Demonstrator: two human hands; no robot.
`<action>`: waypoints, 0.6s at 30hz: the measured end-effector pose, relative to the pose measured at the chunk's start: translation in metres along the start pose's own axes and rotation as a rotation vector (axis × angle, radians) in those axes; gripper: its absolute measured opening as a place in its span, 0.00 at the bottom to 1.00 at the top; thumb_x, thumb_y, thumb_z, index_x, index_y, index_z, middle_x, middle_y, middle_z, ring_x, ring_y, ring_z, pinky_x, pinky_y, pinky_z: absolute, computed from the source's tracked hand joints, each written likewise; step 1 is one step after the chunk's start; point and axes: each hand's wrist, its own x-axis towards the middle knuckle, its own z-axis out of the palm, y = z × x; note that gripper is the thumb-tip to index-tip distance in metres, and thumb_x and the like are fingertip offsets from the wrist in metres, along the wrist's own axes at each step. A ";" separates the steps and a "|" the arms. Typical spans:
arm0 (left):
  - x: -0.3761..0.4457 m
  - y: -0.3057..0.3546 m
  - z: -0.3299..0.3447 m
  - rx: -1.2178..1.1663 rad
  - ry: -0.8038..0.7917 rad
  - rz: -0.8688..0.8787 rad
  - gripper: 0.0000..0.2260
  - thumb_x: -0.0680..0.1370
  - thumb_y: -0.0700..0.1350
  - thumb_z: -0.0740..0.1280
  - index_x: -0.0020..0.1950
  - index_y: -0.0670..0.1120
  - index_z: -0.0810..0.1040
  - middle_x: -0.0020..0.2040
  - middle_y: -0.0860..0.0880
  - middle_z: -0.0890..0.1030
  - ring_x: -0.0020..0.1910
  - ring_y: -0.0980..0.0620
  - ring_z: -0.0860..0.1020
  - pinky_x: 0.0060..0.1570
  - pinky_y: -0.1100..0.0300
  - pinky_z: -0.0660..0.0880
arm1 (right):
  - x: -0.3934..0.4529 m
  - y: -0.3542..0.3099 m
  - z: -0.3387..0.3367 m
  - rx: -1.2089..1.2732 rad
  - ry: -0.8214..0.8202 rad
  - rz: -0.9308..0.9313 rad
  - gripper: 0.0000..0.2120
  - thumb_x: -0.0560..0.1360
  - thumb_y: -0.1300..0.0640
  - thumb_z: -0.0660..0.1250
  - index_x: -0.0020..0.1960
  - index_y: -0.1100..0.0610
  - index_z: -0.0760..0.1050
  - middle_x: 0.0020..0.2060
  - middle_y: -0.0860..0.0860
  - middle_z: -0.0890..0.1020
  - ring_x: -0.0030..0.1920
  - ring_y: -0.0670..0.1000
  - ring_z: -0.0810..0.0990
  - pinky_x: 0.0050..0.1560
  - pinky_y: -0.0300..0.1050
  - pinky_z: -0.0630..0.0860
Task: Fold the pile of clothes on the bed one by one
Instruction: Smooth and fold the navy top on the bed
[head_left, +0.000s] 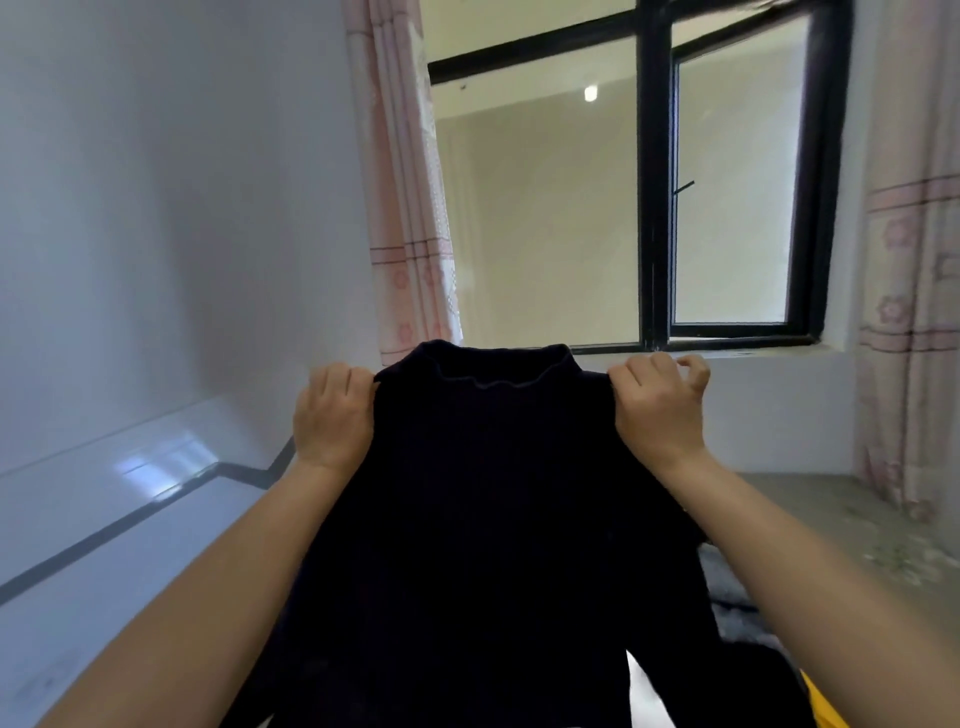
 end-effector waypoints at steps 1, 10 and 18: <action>-0.001 0.000 -0.007 0.011 0.018 0.018 0.10 0.70 0.37 0.62 0.30 0.34 0.73 0.28 0.39 0.74 0.26 0.41 0.74 0.20 0.58 0.69 | -0.001 0.000 -0.008 -0.007 0.011 -0.004 0.14 0.50 0.75 0.72 0.31 0.60 0.77 0.27 0.53 0.78 0.29 0.54 0.77 0.45 0.46 0.58; -0.039 -0.009 -0.084 -0.064 0.311 0.123 0.04 0.70 0.38 0.59 0.39 0.42 0.63 0.28 0.40 0.73 0.35 0.47 0.60 0.21 0.61 0.68 | -0.021 -0.044 -0.121 0.011 0.187 0.142 0.08 0.61 0.70 0.64 0.32 0.61 0.78 0.28 0.54 0.79 0.29 0.55 0.78 0.46 0.46 0.57; -0.108 -0.021 -0.190 -0.123 0.359 0.103 0.04 0.72 0.38 0.60 0.38 0.41 0.66 0.30 0.40 0.75 0.36 0.48 0.61 0.28 0.57 0.66 | -0.069 -0.103 -0.242 -0.029 0.160 0.182 0.10 0.62 0.74 0.68 0.42 0.67 0.80 0.32 0.61 0.79 0.30 0.58 0.78 0.40 0.48 0.56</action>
